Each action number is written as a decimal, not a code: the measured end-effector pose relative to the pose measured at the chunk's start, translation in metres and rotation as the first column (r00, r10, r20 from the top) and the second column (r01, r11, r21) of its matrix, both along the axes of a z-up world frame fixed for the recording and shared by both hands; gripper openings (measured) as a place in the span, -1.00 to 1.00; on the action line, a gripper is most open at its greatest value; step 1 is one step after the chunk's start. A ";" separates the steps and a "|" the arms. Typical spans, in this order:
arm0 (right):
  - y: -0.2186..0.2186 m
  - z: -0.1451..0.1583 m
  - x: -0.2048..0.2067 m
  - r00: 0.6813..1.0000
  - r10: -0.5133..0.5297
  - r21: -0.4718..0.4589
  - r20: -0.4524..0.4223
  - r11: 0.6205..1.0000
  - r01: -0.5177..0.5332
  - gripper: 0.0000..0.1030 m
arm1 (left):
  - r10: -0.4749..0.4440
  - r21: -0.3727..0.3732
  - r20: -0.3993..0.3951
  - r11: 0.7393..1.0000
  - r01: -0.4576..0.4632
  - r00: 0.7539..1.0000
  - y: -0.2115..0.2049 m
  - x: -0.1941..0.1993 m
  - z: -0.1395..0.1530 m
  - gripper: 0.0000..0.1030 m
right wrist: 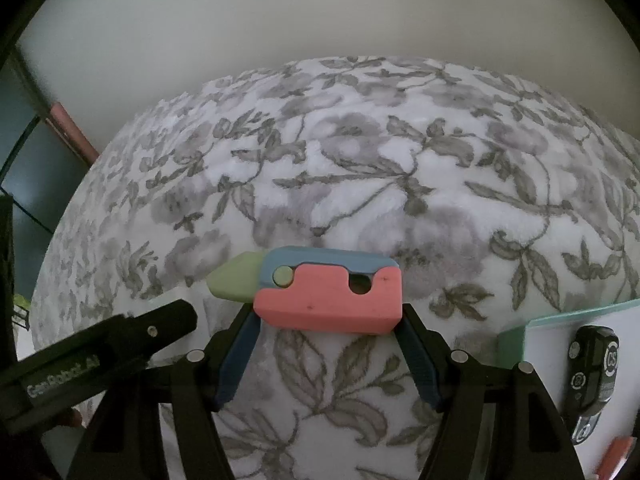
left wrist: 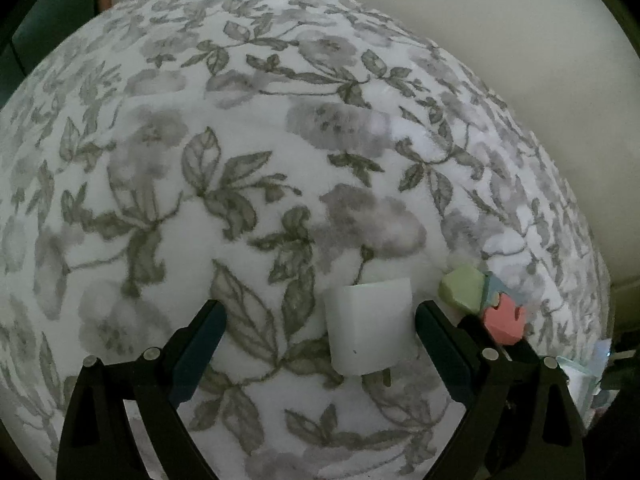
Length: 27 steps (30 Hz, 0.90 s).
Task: Organize rigid objects
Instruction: 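Grasp white charger with left tool while right tool grasps coral-blue folding toy, then carry white charger and coral-blue toy over the tray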
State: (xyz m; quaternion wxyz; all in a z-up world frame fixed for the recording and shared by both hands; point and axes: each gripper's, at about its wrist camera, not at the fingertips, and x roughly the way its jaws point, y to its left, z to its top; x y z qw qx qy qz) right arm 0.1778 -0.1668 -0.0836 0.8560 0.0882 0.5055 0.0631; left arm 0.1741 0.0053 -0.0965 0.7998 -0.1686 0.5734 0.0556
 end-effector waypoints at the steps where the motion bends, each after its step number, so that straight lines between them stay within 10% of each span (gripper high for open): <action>1: 0.000 0.000 0.000 1.000 0.003 -0.005 0.001 1.000 -0.003 0.40 | -0.003 0.010 0.002 1.000 0.003 1.000 -0.001 0.000 0.001 0.86; 11: 0.005 0.000 -0.001 1.000 0.023 -0.046 0.005 0.999 -0.023 0.40 | -0.007 0.095 -0.028 0.995 0.010 1.000 0.010 0.002 0.006 0.83; 18: 0.004 0.000 -0.001 1.000 0.010 -0.034 0.007 0.999 -0.009 0.40 | -0.039 0.056 -0.052 0.998 0.042 0.998 0.015 -0.003 0.002 -0.10; 27: 0.000 0.004 -0.002 1.000 0.000 -0.002 0.018 1.000 0.000 0.40 | -0.046 0.008 -0.019 0.999 0.046 0.999 0.015 -0.002 0.010 -0.14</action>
